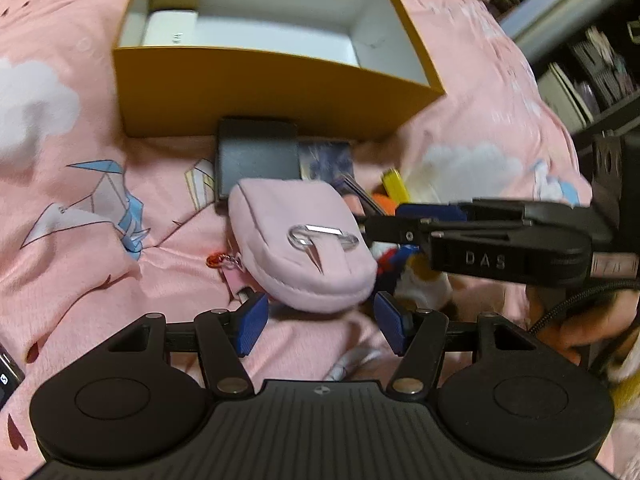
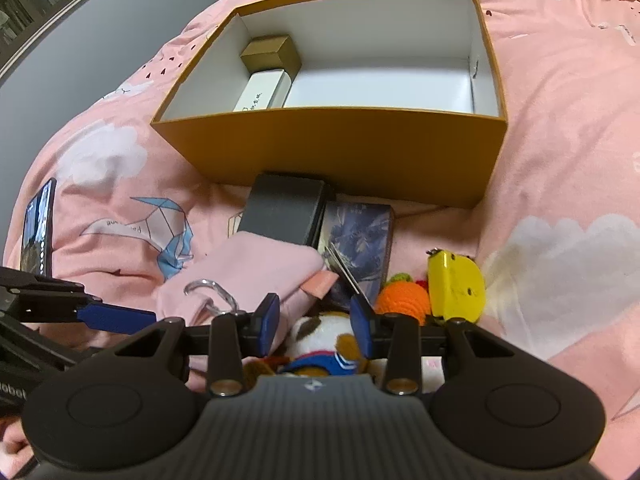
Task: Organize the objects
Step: 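Grasp the pink pouch with the carabiner with the left gripper and lift it, then hold the pink pouch up with the left gripper while the right gripper moves toward the pink wallet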
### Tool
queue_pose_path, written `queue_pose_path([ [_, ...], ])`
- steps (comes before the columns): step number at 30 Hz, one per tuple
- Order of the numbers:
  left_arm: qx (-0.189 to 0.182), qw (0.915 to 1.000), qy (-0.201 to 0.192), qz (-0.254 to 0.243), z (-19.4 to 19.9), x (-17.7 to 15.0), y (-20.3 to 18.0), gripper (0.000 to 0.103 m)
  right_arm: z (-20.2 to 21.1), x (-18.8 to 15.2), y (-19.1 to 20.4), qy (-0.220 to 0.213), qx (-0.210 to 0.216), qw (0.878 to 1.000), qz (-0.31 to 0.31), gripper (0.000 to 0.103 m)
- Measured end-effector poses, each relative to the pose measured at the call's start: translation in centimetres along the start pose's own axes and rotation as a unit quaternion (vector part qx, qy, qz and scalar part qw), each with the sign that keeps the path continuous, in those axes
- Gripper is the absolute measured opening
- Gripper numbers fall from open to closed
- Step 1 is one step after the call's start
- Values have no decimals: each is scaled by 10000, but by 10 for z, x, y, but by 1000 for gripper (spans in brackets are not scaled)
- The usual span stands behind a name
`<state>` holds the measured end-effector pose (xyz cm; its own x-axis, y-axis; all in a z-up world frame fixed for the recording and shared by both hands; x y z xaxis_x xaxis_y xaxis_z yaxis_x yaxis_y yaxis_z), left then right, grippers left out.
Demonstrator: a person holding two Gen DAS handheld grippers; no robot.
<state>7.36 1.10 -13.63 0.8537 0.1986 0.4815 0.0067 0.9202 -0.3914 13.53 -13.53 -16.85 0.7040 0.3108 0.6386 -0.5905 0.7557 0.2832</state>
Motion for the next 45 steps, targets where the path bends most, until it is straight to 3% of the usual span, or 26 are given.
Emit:
queue_pose_path([
  [2, -10, 10000, 34, -12, -1, -2, 0, 60, 3, -3, 0, 39, 0, 10000, 39, 42],
  [4, -25, 10000, 3, 33, -1, -2, 0, 36, 5, -4, 1, 27, -33, 9999, 126, 42],
  [6, -92, 9998, -127, 146, 1, 1, 0, 31, 8, -3, 2, -17, -68, 9998, 204, 42],
  [8, -201, 9987, -383, 273, 5, 9, -1, 17, 10, -2, 4, -62, -65, 9996, 256, 42],
  [13, -72, 9954, -932, 212, 7, 31, -6, 13, 16, 4, 9, -184, -95, 9988, 435, 42],
  [22, 115, 9909, -1306, 320, -6, 53, 4, 13, 16, 5, 25, -171, 179, 9973, 694, 48],
  [27, 167, 9886, -1483, 217, -2, 59, 8, 13, 0, 15, 28, -268, 150, 9945, 998, 45],
  [32, 242, 9873, -1563, -132, 2, 61, 15, 28, -14, 30, 25, -411, 117, 9925, 1143, 31],
  [34, 326, 9867, -1567, -274, 1, 61, 19, 39, -21, 31, 22, -399, 32, 9923, 1169, 25],
  [40, 451, 9858, -1521, -543, -15, 62, 29, 54, -33, 31, 8, -329, -29, 9959, 846, 26],
  [44, 838, 9848, -1455, -441, -22, 63, 45, 59, -35, 35, 5, -348, 16, 9966, 748, 27],
  [45, 850, 9850, -1456, -371, -21, 62, 48, 67, -35, 36, 5, -372, 8, 9964, 762, 27],
])
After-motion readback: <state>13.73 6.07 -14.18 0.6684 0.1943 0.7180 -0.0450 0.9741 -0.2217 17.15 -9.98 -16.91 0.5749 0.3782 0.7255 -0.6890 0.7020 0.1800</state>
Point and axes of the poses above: each gripper's, at about its wrist camera, not at the fingertips, and z roughly against the way its jaws point, y to its left, x to its top, the point moved 10 cm from there along -z, roughly the way its jaws point, and after that the axes turned 14 degrees about -y, right-handed, at the moved point
